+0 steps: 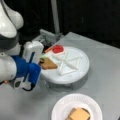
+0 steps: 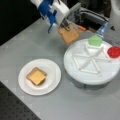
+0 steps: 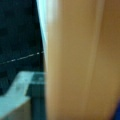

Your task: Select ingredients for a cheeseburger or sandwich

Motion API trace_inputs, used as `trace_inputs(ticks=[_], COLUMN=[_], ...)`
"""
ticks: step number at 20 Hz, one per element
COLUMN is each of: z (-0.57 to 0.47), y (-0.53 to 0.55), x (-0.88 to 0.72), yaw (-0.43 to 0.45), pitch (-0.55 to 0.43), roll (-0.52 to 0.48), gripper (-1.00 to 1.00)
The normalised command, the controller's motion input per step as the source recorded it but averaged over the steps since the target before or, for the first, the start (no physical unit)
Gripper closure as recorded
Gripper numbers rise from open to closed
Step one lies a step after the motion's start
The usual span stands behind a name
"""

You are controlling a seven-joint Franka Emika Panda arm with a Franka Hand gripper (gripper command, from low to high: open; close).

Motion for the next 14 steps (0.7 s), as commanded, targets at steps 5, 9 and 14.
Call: trace_inputs(ticks=[5, 9, 14], z=[0.02, -0.10, -0.08], y=[-0.18, -0.23, -0.40], x=[0.87, 0.89, 0.73], yaw=[0.231, 0.264, 0.178], pitch=[0.131, 0.146, 0.156], roll=[-0.020, 0.112, 0.170], gripper=[1.00, 1.00, 1.00])
